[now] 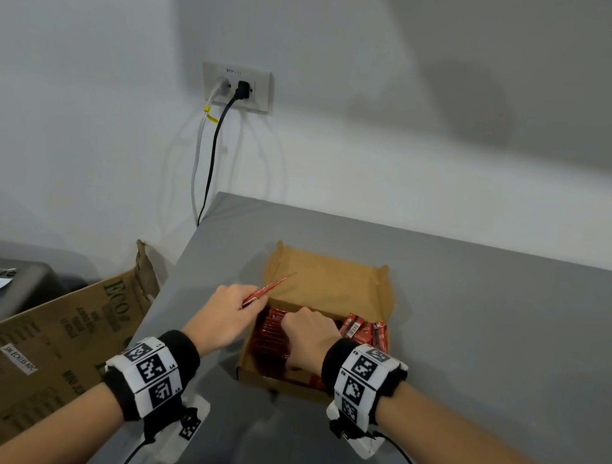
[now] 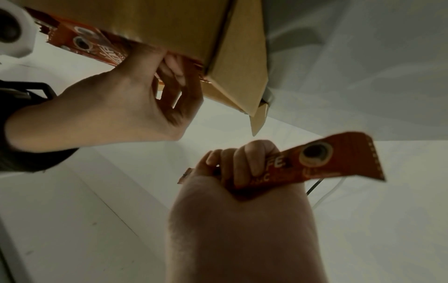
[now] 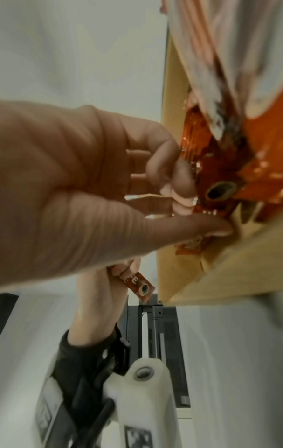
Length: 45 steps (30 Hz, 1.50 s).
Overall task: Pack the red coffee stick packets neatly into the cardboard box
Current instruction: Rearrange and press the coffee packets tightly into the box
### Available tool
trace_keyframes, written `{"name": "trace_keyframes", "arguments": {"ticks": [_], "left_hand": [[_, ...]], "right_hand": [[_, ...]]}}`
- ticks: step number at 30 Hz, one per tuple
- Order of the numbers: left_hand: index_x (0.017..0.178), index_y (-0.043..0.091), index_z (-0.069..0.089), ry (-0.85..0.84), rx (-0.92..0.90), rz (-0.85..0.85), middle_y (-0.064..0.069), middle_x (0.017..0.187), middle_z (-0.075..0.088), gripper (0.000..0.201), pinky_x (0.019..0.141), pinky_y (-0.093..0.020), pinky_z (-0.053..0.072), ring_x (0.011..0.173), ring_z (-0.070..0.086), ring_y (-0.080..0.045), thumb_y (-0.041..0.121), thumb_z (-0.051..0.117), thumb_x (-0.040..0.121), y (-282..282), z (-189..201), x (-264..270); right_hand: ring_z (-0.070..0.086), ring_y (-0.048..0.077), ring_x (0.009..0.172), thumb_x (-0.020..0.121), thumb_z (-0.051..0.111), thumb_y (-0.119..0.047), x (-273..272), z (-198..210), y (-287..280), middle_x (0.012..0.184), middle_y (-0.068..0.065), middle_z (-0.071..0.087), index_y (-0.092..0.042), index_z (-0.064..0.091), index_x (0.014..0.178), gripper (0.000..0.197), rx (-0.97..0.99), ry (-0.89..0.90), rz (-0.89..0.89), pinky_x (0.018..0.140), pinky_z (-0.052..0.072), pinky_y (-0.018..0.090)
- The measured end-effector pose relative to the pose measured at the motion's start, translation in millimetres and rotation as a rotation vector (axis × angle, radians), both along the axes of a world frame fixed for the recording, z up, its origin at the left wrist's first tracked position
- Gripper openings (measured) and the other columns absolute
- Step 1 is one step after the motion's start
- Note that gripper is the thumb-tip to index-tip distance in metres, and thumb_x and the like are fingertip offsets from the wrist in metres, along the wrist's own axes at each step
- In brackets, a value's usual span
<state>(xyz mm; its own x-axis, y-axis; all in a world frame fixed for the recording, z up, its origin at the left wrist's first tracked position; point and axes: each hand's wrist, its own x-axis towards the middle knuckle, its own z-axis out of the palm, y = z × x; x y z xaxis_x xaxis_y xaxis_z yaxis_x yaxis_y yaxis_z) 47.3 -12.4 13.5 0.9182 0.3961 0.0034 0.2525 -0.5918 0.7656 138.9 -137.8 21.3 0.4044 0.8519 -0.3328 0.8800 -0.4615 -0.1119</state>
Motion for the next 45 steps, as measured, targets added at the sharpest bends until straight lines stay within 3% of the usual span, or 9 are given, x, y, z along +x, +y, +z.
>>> {"name": "trace_keyframes", "arguments": {"ticks": [3,7,12,16,20,26,33,37,45], "left_hand": [[0.059,0.015,0.038,0.058,0.025,-0.004,0.004,0.055,0.041,0.041,0.049,-0.019,0.031,0.05,0.037,-0.012,0.022,0.044,0.099,1.4,-1.1,-3.9],[0.071,0.016,0.045,0.156,0.334,0.024,0.002,0.068,0.053,0.031,0.056,-0.03,0.033,0.068,0.055,-0.024,0.028,0.04,0.099,-8.5,-3.2,1.0],[0.082,0.015,0.047,0.071,0.467,-0.02,0.001,0.082,0.05,0.015,0.063,-0.028,0.035,0.078,0.056,-0.022,0.022,0.045,0.094,-27.1,6.7,19.0],[0.085,0.011,0.057,-0.023,0.27,-0.085,0.003,0.08,0.053,0.01,0.061,-0.023,0.038,0.071,0.052,-0.012,0.021,0.059,0.086,-21.3,13.4,14.9],[0.09,0.012,0.066,-0.107,-0.007,-0.102,0.013,0.066,0.054,0.007,0.05,-0.007,0.035,0.051,0.05,0.004,0.011,0.058,0.09,-16.8,18.5,6.7],[0.092,0.025,0.067,-0.12,0.029,-0.01,0.014,0.08,0.068,0.006,0.07,-0.023,0.052,0.075,0.066,-0.014,0.027,0.065,0.087,-4.3,6.1,4.6],[0.087,0.024,0.075,0.072,0.281,-0.289,0.01,0.091,0.067,0.011,0.08,-0.029,0.052,0.081,0.062,-0.007,0.031,0.073,0.079,6.2,5.1,0.4],[0.084,0.022,0.076,0.134,0.304,-0.261,0.014,0.086,0.058,0.007,0.078,-0.025,0.049,0.08,0.058,-0.007,0.027,0.074,0.079,4.5,2.2,-4.0],[0.092,0.025,0.073,0.262,0.549,-0.315,0.01,0.094,0.07,0.013,0.07,-0.017,0.042,0.085,0.062,-0.008,0.033,0.067,0.083,-7.1,2.5,2.1]], "right_hand": [[0.062,0.024,0.089,0.08,0.072,-0.021,15.4,8.3,-9.1,0.103,0.01,0.064,-0.008,0.054,0.111,0.038,0.154,0.151,-0.093,0.078,0.055,0.037],[0.055,0.021,0.06,0.098,0.041,-0.013,36.0,17.3,-26.9,0.08,0.009,0.061,-0.02,0.024,0.142,0.047,0.484,0.395,-0.165,0.057,0.052,0.032],[0.051,0.002,0.079,0.1,0.039,-0.02,29.5,17.9,-33.1,0.098,0.003,0.064,-0.006,0.056,0.119,0.029,0.622,0.329,-0.092,0.076,0.042,0.014],[0.053,-0.005,0.081,0.096,0.049,-0.013,32.4,7.6,-38.3,0.104,0.002,0.066,-0.01,0.059,0.118,0.025,0.698,0.326,-0.128,0.073,0.043,0.002],[0.054,-0.001,0.09,0.094,0.052,-0.016,34.8,1.8,-41.2,0.106,-0.001,0.064,-0.013,0.06,0.118,0.025,0.743,0.28,-0.154,0.086,0.049,0.018],[0.049,-0.004,0.081,0.093,0.049,-0.023,35.6,4.9,-36.9,0.11,-0.003,0.054,-0.014,0.051,0.127,0.035,0.835,0.299,-0.242,0.079,0.043,0.009],[0.052,0.009,0.089,0.092,0.056,-0.029,23.7,1.0,-37.5,0.098,-0.003,0.062,-0.017,0.069,0.103,0.022,0.438,0.227,0.053,0.082,0.043,0.021],[0.051,0.002,0.075,0.088,0.062,-0.024,19.2,0.0,-36.4,0.099,0.0,0.065,-0.015,0.069,0.106,0.021,0.38,0.259,0.046,0.069,0.039,0.014],[0.065,0.02,0.089,0.083,0.063,-0.004,12.7,-6.9,-27.1,0.095,0.009,0.071,-0.006,0.07,0.096,0.015,0.235,0.22,0.002,0.081,0.052,0.029]]}}
